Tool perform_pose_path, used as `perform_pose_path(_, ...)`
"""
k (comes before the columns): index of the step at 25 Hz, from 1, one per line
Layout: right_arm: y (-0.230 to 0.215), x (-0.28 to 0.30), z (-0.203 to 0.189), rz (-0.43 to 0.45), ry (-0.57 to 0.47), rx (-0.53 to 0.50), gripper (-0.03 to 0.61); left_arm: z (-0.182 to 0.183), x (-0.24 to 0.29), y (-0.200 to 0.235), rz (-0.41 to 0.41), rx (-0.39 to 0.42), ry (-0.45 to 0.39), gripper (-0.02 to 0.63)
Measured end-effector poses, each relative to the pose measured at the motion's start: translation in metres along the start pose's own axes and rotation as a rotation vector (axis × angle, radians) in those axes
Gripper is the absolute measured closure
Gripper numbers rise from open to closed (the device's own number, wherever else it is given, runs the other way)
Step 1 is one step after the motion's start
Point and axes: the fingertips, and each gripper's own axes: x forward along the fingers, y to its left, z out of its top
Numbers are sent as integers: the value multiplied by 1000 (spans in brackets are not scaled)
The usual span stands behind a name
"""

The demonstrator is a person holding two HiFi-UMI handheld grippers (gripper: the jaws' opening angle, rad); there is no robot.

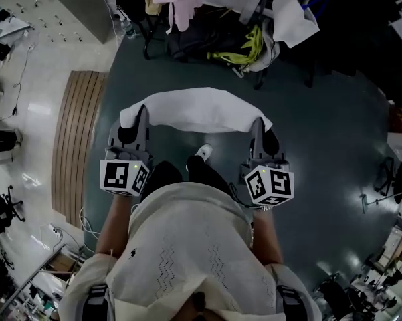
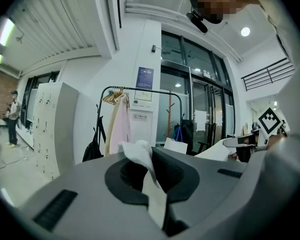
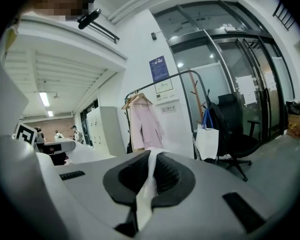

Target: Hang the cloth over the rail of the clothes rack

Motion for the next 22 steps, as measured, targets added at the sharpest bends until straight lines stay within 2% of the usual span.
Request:
perform_pose_path(6, -35, 44, 5, -15, 35, 44, 560, -5, 51, 5, 31, -41, 26, 589)
perform_pose_path(9, -43, 67, 11, -34, 39, 39, 559, 1, 82, 16, 16, -40, 18, 589)
perform_pose_path(16, -67, 133, 27, -129, 46, 22, 559, 5, 187, 40, -110, -5, 40, 590)
perform_pose_path(22, -96, 213, 77, -243, -8, 35, 560, 33, 301, 70, -212, -7, 21, 589)
